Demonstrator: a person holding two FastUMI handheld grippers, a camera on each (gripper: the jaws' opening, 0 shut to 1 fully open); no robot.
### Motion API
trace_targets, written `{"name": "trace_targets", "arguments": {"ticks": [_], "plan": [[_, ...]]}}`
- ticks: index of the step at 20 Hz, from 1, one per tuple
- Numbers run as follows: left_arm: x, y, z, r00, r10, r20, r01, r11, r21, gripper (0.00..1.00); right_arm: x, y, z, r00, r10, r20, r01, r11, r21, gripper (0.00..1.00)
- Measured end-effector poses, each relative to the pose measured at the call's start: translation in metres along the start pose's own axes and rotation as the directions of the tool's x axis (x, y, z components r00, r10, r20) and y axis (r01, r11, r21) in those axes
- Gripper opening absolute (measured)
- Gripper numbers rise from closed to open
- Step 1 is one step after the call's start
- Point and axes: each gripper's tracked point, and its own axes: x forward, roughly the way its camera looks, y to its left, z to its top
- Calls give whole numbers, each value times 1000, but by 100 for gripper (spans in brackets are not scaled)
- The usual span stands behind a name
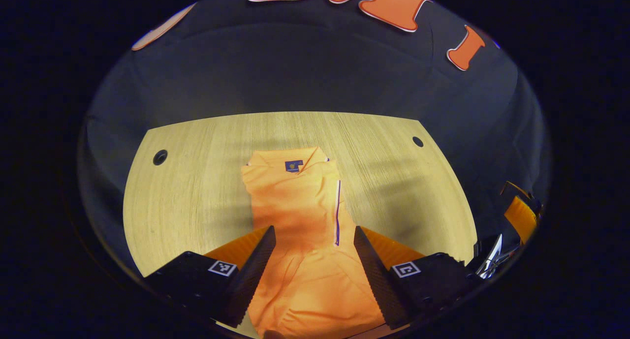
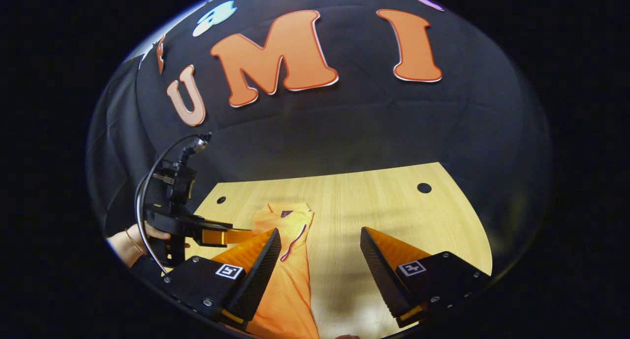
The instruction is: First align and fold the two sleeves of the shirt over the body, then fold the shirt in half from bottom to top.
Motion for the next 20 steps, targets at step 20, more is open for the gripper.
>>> {"name": "trace_targets", "arguments": {"ticks": [20], "plan": [[-71, 71, -263, 970, 126, -206, -128, 992, 1, 99, -30, 49, -265, 816, -106, -569, 31, 990, -140, 99]]}}
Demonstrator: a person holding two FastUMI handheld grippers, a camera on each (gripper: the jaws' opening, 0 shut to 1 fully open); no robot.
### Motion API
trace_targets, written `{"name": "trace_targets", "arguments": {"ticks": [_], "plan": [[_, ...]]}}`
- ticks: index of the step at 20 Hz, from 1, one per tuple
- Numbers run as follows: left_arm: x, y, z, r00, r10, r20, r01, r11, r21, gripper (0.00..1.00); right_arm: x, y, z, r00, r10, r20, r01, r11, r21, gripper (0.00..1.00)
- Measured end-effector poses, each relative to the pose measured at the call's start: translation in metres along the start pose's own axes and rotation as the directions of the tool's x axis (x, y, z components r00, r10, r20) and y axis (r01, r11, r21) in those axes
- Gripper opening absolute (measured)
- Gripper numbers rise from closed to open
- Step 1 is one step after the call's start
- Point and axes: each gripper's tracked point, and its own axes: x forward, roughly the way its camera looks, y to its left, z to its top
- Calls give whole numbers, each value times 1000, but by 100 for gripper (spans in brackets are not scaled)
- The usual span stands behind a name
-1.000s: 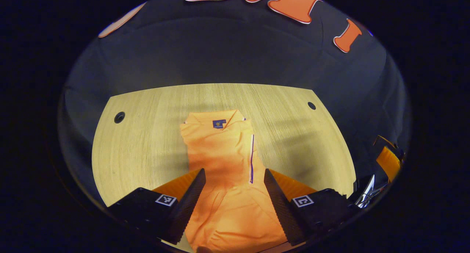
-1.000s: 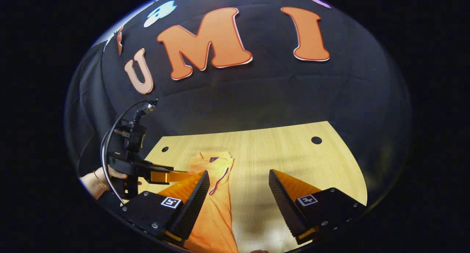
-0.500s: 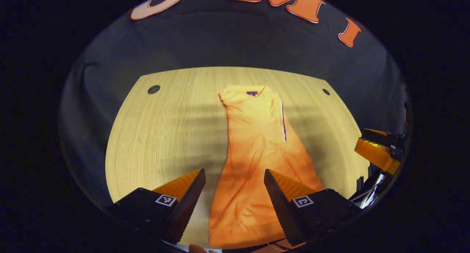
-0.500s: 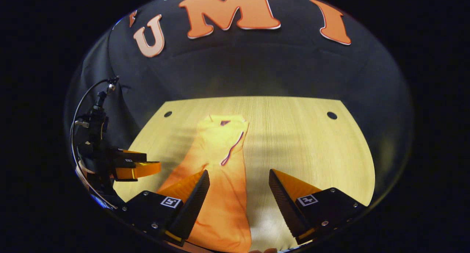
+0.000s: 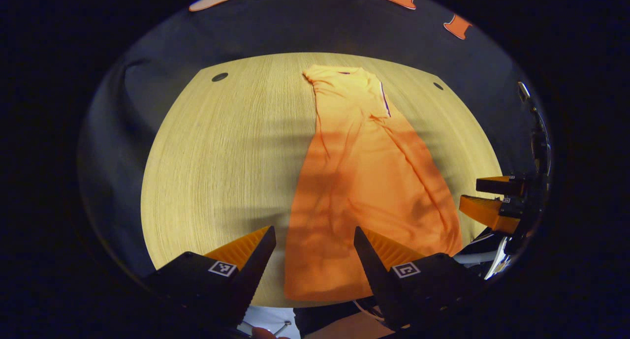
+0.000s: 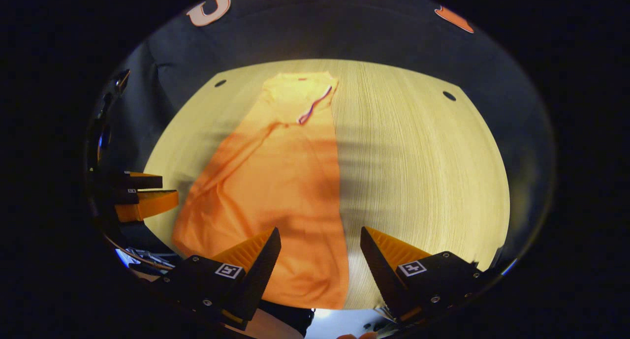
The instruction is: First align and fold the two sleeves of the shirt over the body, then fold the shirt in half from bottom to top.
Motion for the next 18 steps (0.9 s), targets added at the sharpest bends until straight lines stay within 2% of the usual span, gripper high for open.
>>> {"name": "trace_targets", "arguments": {"ticks": [2, 5, 9, 15, 18], "plan": [[5, -6, -22, 999, 10, -50, -11, 1000, -10, 99, 2, 6, -32, 997, 7, -72, -6, 1000, 3, 99], [13, -6, -46, 995, 43, -96, -43, 999, -6, 99, 8, 17, -52, 991, 21, -135, -18, 1000, 20, 99], [25, 0, -73, 981, 91, -172, -91, 996, 6, 99, 20, 3, -78, 975, -67, -212, 67, 998, -8, 100], [34, -7, -94, 965, 107, -238, -111, 994, -2, 100, 25, 6, -83, 966, -68, -251, 68, 998, -11, 100], [38, -7, -92, 967, 94, -235, -108, 993, -46, 98, 25, 6, -81, 965, -67, -252, 65, 998, -17, 100]]}}
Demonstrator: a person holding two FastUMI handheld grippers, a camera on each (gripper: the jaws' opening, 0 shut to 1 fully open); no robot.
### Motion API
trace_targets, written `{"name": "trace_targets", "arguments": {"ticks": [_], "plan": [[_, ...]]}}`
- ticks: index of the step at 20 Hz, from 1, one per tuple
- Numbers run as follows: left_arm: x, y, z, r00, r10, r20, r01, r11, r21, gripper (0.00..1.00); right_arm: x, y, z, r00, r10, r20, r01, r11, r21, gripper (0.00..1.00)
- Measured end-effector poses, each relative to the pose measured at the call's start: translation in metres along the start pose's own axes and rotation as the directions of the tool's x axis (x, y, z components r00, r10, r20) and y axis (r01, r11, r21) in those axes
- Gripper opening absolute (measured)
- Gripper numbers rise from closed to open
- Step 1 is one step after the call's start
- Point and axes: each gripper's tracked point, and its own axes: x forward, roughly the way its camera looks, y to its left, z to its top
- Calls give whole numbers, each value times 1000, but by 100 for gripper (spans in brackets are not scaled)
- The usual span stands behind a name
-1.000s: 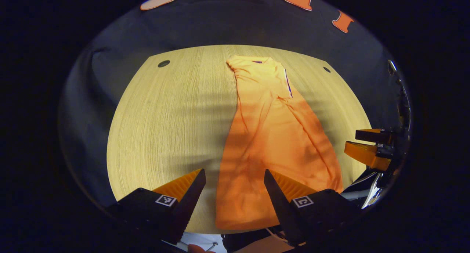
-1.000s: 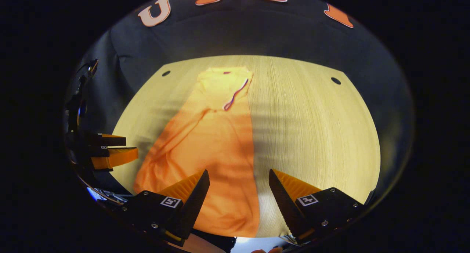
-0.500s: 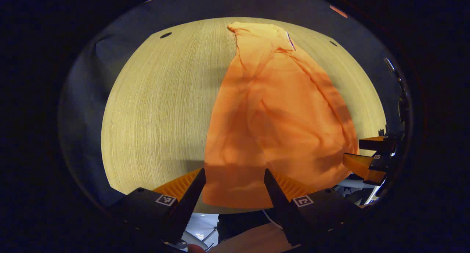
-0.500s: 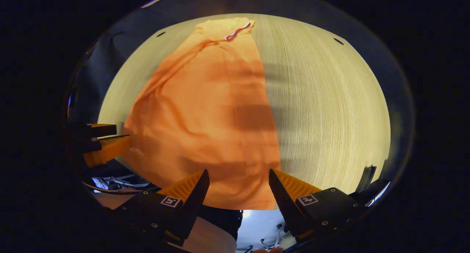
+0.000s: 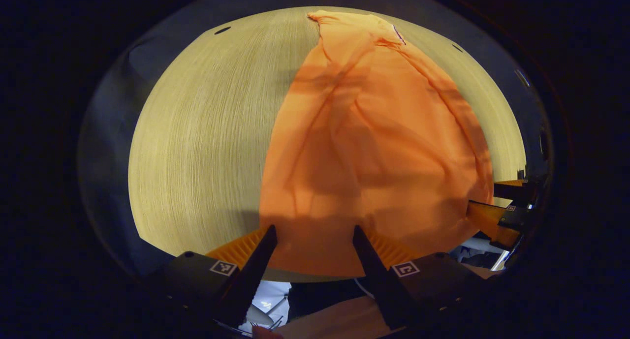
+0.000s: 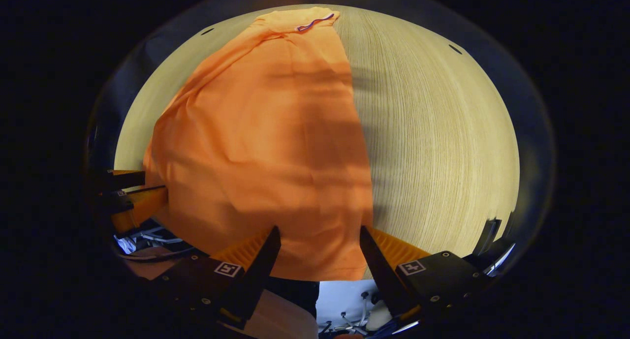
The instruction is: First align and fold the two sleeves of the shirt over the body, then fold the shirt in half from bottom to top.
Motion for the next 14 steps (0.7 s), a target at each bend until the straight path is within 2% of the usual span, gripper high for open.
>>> {"name": "trace_targets", "arguments": {"ticks": [4, 6, 7, 8, 9, 11, 13, 14], "plan": [[-1, -1, 1, 1000, 1, 3, -1, 1000, 0, 98, -2, 1, -1, 1000, 0, 1, 0, 1000, 5, 100], [-1, -2, 1, 1000, 2, 17, -2, 1000, 2, 98, -2, 2, -2, 1000, -2, 2, 2, 1000, 21, 95], [-2, -3, 2, 1000, -1, 24, 1, 1000, -1, 98, -1, 3, -3, 1000, -2, 1, 2, 1000, 21, 75], [0, -3, 4, 999, -3, 38, 3, 1000, -9, 94, -2, 5, -3, 1000, -2, 3, 2, 1000, 14, 69], [-2, -4, 6, 998, -3, 58, 4, 1000, -18, 88, -1, 7, -4, 1000, 2, 7, -2, 1000, 5, 49], [-1, -4, 9, 996, -16, 92, 19, 999, -31, 56, -1, 12, -4, 999, 28, 21, -29, 1000, 5, 26], [0, -5, 13, 990, -60, 127, 69, 995, -68, 24, -2, 22, -5, 996, 88, 24, -88, 996, 9, 6], [-1, -6, 12, 988, -80, 129, 89, 994, -67, 3, -4, 22, -4, 994, 99, 46, -100, 995, 22, 6]]}}
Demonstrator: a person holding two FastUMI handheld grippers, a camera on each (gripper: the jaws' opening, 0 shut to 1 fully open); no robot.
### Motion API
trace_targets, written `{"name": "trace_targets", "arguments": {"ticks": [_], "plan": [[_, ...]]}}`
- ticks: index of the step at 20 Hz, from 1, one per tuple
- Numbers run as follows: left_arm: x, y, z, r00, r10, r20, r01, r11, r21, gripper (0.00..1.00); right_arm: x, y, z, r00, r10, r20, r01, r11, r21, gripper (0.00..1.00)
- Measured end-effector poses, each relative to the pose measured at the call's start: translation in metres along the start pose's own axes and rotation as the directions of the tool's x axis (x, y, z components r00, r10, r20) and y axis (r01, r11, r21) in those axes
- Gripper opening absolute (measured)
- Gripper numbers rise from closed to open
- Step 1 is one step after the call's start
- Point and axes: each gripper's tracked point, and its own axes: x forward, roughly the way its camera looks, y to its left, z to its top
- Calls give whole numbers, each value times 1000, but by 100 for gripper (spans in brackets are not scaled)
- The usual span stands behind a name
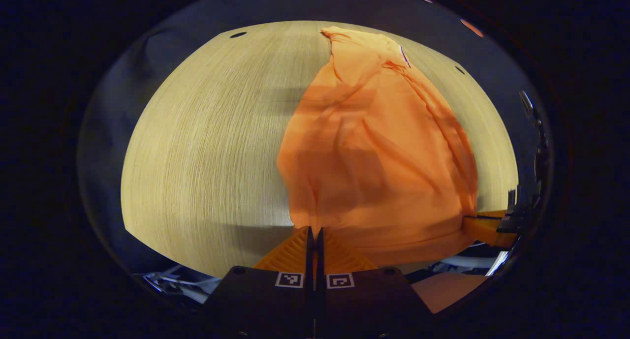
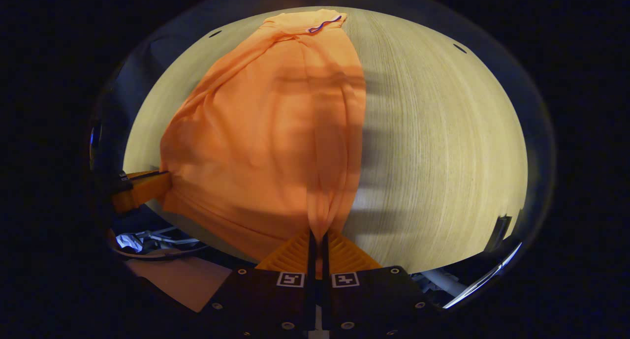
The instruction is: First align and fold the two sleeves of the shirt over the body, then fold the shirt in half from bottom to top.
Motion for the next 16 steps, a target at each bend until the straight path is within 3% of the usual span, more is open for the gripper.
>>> {"name": "trace_targets", "arguments": {"ticks": [1, 6, 10, 16], "plan": [[1, -1, -3, 1000, -18, -8, 18, 1000, 10, 3, 0, 1, -2, 1000, 12, -11, -13, 1000, -15, 1], [-1, -3, -6, 1000, 8, -25, -4, 989, 150, 1, -6, -5, 5, 1000, 19, 0, -19, 1000, 18, 0], [-13, -1, 8, 1000, 5, -8, -4, 992, 122, 1, -20, -7, 24, 999, 26, 40, -27, 999, 32, 0], [-43, 5, 78, 994, 4, 108, -16, 994, 111, 1, -50, -11, 77, 991, 42, 128, -45, 999, 27, 0]]}}
